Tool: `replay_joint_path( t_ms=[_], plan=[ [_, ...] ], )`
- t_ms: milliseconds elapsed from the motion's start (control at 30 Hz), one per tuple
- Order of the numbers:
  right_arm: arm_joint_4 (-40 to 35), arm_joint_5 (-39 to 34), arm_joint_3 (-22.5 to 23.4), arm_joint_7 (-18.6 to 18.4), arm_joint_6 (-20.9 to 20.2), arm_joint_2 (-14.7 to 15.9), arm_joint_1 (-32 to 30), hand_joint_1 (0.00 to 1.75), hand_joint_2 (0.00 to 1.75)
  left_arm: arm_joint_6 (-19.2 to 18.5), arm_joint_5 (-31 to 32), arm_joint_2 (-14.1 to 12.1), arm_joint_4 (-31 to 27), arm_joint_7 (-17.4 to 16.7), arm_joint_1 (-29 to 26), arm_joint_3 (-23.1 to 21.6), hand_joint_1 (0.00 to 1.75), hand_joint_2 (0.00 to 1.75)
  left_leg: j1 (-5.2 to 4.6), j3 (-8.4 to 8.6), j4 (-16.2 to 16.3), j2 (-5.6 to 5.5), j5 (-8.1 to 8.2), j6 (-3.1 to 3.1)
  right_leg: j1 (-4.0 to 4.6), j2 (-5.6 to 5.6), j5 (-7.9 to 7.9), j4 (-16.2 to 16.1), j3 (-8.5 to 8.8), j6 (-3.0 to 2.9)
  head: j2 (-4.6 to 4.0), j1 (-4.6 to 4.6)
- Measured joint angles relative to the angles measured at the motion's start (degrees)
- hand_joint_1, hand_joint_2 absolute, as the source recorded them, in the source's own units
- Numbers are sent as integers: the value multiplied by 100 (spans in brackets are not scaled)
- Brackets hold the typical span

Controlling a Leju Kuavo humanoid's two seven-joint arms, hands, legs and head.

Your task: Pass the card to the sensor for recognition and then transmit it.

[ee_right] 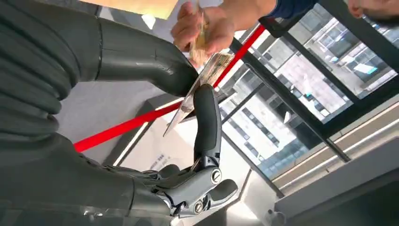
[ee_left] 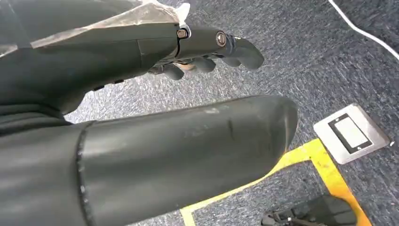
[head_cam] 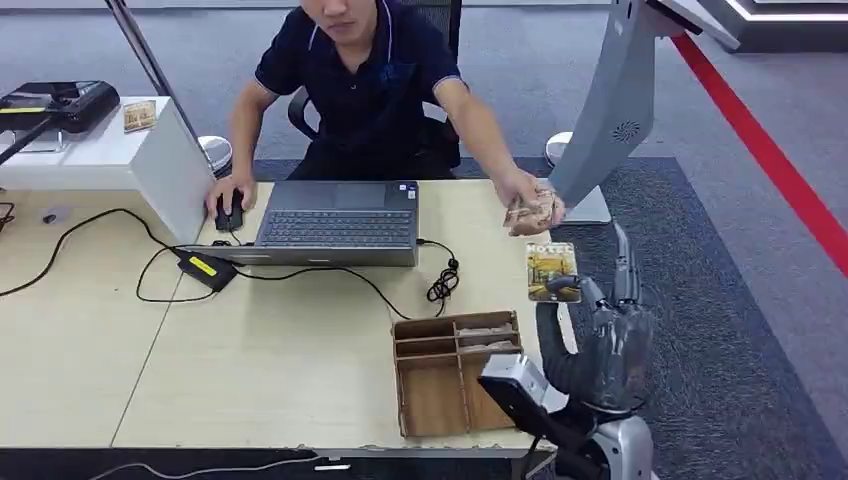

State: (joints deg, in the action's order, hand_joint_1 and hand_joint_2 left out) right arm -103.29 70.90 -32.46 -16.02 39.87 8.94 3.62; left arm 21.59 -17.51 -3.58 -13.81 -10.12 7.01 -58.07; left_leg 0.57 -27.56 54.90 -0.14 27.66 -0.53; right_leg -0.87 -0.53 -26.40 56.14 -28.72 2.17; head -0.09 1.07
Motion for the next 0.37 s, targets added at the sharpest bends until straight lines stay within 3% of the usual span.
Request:
replay_joint_path(
  t_ms=[367],
  plan=[
    [841,-478,-74,430,-4,-454,547,175,175,-41,122,2,0,2,11,-7,0,0,0,0,0,0,0,0,0,0,0,0,0,0,0,0]
  ],
)
